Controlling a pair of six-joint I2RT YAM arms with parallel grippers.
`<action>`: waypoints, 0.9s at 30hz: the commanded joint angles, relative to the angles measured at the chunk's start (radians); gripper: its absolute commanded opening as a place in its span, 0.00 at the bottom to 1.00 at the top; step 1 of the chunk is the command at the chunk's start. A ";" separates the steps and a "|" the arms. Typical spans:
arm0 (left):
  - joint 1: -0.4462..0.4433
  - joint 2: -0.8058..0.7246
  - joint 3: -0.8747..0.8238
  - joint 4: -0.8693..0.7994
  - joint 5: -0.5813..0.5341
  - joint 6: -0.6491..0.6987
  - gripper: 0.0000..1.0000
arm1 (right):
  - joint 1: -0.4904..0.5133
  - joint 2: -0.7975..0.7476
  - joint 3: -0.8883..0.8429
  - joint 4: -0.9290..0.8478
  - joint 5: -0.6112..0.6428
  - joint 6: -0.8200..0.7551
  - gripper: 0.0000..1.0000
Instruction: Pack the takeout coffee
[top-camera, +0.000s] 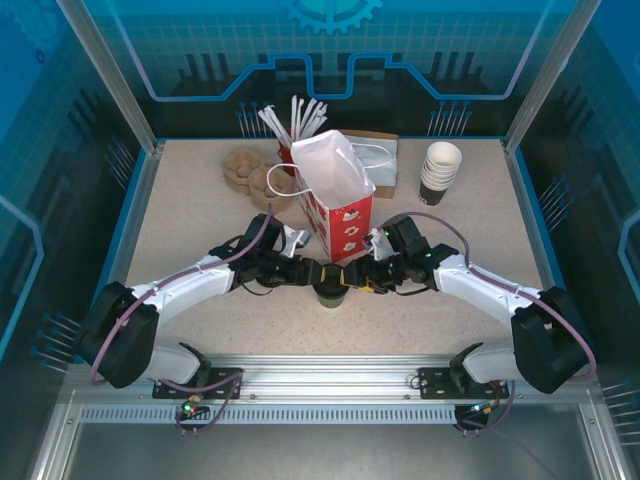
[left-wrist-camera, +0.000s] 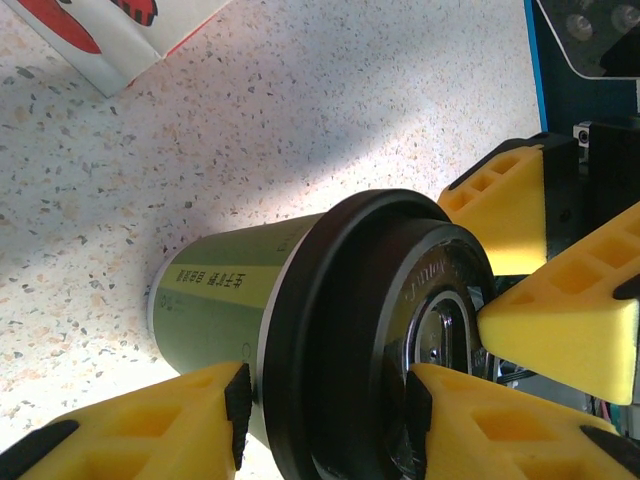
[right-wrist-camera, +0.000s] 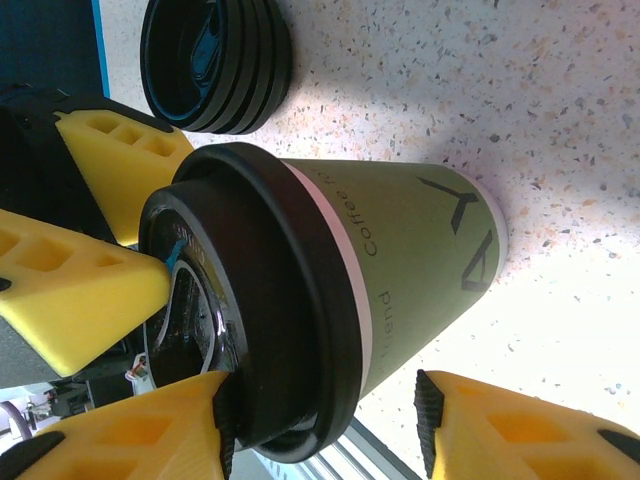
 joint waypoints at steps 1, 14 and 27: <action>-0.008 0.040 -0.037 -0.131 -0.075 0.005 0.46 | -0.006 0.037 -0.033 -0.057 0.049 -0.009 0.52; -0.008 -0.020 0.055 -0.194 -0.079 0.013 0.55 | 0.031 0.053 0.018 -0.046 0.053 0.034 0.52; -0.008 -0.055 0.066 -0.222 -0.092 0.002 0.54 | 0.087 0.071 0.029 0.007 0.075 0.087 0.49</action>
